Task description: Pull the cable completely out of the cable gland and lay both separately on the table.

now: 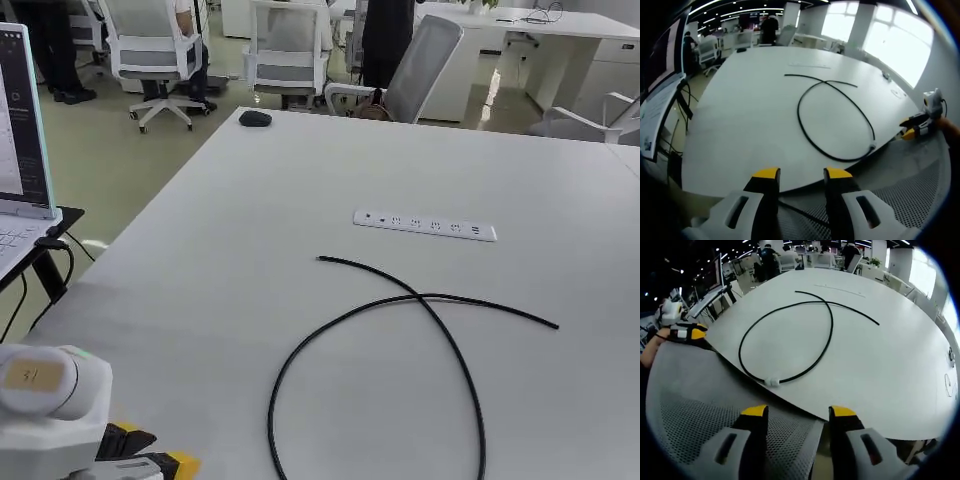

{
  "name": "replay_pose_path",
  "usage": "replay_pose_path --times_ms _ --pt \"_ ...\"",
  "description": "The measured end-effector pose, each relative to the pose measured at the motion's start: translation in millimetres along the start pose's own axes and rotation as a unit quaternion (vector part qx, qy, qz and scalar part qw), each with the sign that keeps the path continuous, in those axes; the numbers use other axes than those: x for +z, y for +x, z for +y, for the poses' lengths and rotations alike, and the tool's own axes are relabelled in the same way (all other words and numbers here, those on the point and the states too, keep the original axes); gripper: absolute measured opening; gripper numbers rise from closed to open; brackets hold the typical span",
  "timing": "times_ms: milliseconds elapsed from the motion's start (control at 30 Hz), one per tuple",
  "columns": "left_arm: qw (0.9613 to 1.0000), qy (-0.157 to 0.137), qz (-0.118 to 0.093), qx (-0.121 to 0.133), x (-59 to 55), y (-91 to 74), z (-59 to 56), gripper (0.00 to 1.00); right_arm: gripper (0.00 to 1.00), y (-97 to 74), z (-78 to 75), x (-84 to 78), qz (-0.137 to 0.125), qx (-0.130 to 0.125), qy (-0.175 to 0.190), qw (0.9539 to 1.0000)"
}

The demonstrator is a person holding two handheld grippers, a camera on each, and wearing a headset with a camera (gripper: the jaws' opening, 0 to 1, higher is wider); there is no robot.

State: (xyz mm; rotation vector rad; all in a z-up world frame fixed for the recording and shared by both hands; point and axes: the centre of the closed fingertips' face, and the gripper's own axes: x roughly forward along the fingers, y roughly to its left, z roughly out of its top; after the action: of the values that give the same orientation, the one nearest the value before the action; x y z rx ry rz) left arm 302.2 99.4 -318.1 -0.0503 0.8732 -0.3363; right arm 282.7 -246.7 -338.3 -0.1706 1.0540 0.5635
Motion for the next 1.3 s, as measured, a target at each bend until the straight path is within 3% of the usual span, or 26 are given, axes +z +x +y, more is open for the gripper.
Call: replay_pose_path --times_ms 200,467,567,600,633,700,800,833,900,1000,1067,1133,1300 --pt "1.0 -0.001 0.001 0.0 0.4 0.3 0.6 0.36 0.49 1.5 5.9 -0.5 0.009 0.015 -0.018 0.9997" --pt "1.0 0.003 0.004 -0.002 1.4 1.5 2.2 0.36 0.48 1.9 26.3 8.7 0.0 0.075 -0.09 0.9931" --pt "1.0 0.003 0.003 -0.002 1.9 1.3 2.3 0.36 0.45 2.9 35.9 11.1 0.003 0.11 -0.15 0.9825" --pt "1.0 0.003 0.002 -0.002 2.1 1.4 2.4 0.36 0.44 3.6 41.6 10.5 0.012 0.13 -0.201 0.9709" --pt "1.0 0.003 0.002 -0.003 2.2 1.5 2.3 0.36 0.43 4.4 45.7 9.0 0.019 0.142 -0.229 0.9628" --pt "1.0 0.005 0.003 -0.005 2.2 1.7 1.7 0.35 0.42 9.5 49.7 3.6 0.046 0.16 -0.259 0.9514" --pt "1.0 0.007 0.002 -0.006 2.6 2.0 1.6 0.35 0.41 20.7 53.1 3.9 0.063 0.181 -0.317 0.9288" --pt "1.0 0.007 0.002 -0.007 2.7 1.9 1.6 0.35 0.4 24.4 52.9 3.8 0.067 0.183 -0.33 0.9237" --pt "1.0 0.007 0.001 -0.007 2.9 1.9 1.6 0.35 0.36 33.0 53.0 3.4 0.075 0.194 -0.335 0.919" --pt "0.9999 0.009 0.001 -0.008 3.1 1.7 1.3 0.34 0.36 42.9 52.7 7.7 0.08 0.202 -0.331 0.9184" --pt "0.9999 0.01 0.002 -0.008 2.8 1.4 0.9 0.34 0.35 52.2 49.3 10.2 0.083 0.2 -0.348 0.912" --pt "0.9999 0.01 0.001 -0.009 3.1 1.1 0.6 0.34 0.32 60.0 45.4 10.0 0.092 0.199 -0.381 0.8984" --pt "0.9999 0.009 -0.001 -0.008 4.0 0.6 0.2 0.34 0.29 77.7 40.7 12.8 0.101 0.196 -0.417 0.8819"
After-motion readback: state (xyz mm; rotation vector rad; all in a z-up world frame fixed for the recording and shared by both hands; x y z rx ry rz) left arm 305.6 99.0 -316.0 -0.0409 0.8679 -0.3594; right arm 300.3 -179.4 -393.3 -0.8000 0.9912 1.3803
